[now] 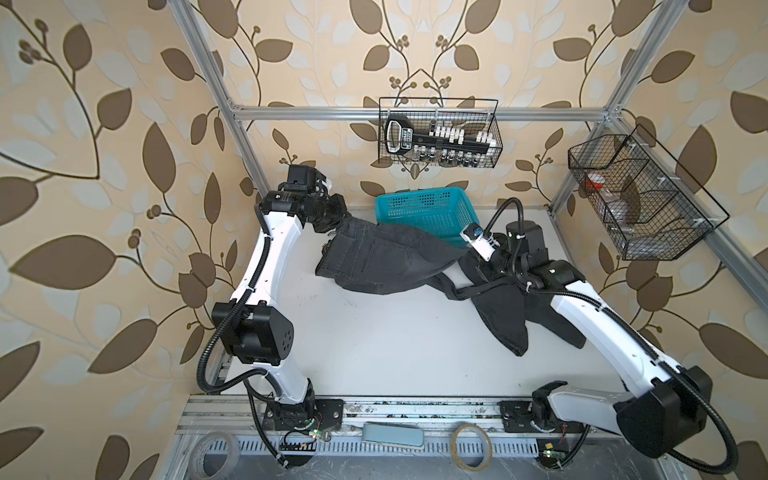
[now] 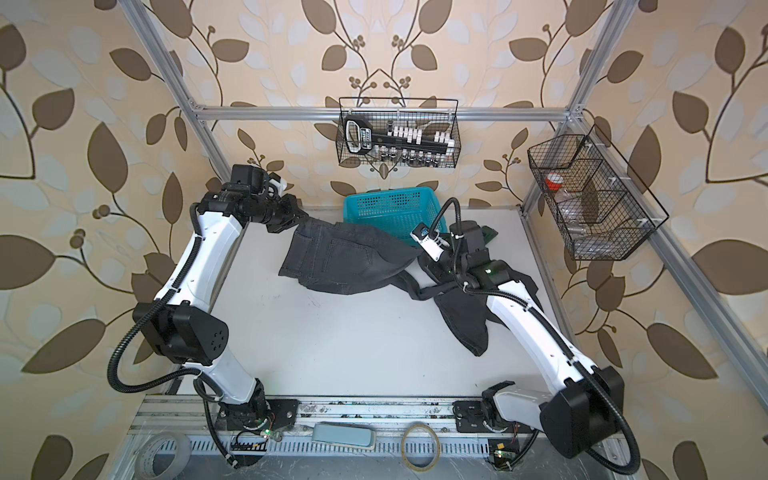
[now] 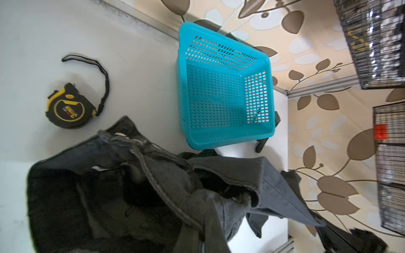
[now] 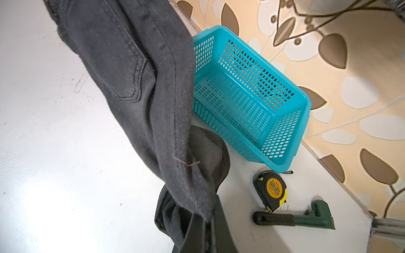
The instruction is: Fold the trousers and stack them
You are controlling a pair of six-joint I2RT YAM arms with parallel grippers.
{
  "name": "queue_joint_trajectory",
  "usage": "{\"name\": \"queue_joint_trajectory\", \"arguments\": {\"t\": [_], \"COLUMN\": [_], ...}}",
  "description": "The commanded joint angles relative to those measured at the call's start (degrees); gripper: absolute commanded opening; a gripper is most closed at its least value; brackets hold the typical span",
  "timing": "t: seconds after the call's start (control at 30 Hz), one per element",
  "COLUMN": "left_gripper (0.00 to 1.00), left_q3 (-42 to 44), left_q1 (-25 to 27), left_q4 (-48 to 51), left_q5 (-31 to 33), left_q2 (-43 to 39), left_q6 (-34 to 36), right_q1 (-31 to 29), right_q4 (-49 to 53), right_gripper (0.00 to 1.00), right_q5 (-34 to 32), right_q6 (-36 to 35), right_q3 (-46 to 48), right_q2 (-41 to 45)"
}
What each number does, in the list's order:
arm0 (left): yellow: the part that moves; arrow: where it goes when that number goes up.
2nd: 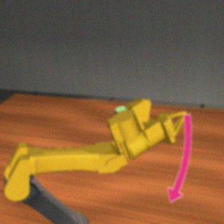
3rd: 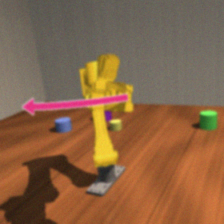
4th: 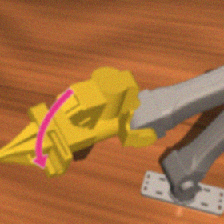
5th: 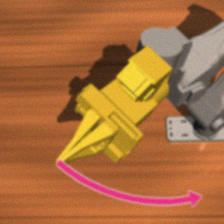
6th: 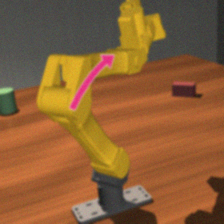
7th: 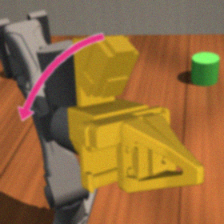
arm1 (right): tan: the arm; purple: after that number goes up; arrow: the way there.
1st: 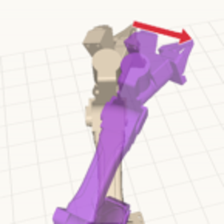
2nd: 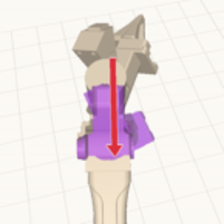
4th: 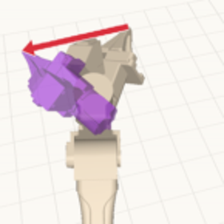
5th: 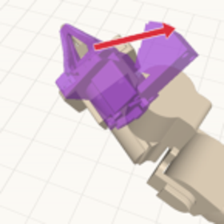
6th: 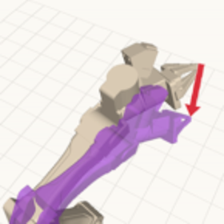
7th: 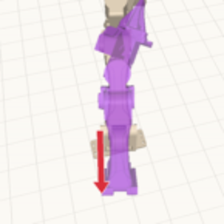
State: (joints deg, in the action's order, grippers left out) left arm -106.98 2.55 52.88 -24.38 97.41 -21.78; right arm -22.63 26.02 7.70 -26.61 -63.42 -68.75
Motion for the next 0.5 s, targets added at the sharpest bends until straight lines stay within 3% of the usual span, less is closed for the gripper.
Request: {"name": "queue_joint_trajectory", "arguments": {"t": [0.0,0.23,0.37,0.47], "left_gripper": [0.00,0.00,0.00,0.00], "left_q3": [-1.9,16.3,25.2,28.9], "left_q1": [-0.5,-0.6,-0.7,-0.9], "left_q4": [1.7,-5.3,-6.8,-4.6], "left_q5": [6.3,16.8,21.0,24.4], "left_q2": [-1.3,-11.5,-17.1,-19.6], "left_q6": [5.8,6.0,4.3,2.8], "right_q1": [-6.5,-24.7,-36.2,-41.7], "right_q4": [6.9,7.6,4.2,1.7], "right_gripper": [0.00,0.00,0.00,0.00], "right_q5": [-3.9,-10.8,-12.0,-11.7], "right_q6": [2.4,10.9,13.3,14.6], "right_q3": [3.1,14.2,20.0,22.6], "right_q2": [5.3,12.3,10.1,7.9]}}
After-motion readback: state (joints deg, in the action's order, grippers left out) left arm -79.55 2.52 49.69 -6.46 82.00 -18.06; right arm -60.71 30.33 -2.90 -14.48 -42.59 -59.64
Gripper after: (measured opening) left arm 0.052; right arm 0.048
